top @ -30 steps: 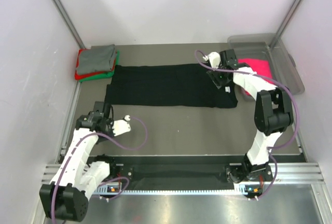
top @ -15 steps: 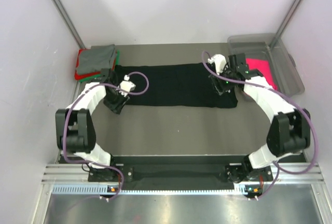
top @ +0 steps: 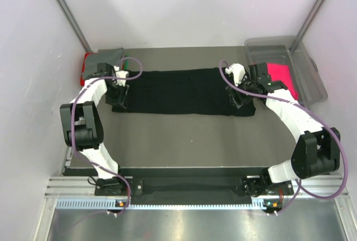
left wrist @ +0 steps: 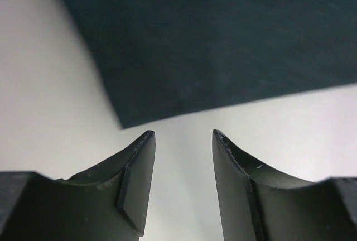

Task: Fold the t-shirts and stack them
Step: Fold the tshirt

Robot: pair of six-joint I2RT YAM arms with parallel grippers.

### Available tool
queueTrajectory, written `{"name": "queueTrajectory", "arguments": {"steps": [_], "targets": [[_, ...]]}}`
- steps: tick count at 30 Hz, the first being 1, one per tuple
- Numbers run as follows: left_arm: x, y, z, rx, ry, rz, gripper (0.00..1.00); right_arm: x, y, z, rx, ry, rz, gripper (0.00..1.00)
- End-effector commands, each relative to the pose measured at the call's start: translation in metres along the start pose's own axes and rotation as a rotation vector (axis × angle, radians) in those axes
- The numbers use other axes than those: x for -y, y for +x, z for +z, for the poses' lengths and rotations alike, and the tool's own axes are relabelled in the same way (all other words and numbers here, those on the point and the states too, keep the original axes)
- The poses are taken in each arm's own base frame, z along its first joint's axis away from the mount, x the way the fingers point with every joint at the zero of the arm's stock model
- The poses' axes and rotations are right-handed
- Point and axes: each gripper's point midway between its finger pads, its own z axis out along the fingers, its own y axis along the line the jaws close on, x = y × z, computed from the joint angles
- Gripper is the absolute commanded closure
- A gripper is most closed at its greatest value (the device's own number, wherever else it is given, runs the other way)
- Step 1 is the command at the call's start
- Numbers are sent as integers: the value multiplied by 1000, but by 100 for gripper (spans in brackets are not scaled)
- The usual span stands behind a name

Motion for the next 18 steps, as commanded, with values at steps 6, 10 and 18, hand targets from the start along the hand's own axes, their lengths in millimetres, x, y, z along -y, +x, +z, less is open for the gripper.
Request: {"name": "queueTrajectory", "arguments": {"steps": [6, 10, 18], "targets": [[-40, 10, 10, -25, 15, -179, 49, -1, -10, -1, 43, -18, -27, 43], [-45, 11, 19, -24, 52, -240, 49, -2, -9, 0, 42, -24, -27, 43], [-40, 10, 40, -29, 121, -291, 51, -4, -4, 0, 37, -27, -31, 43]]}}
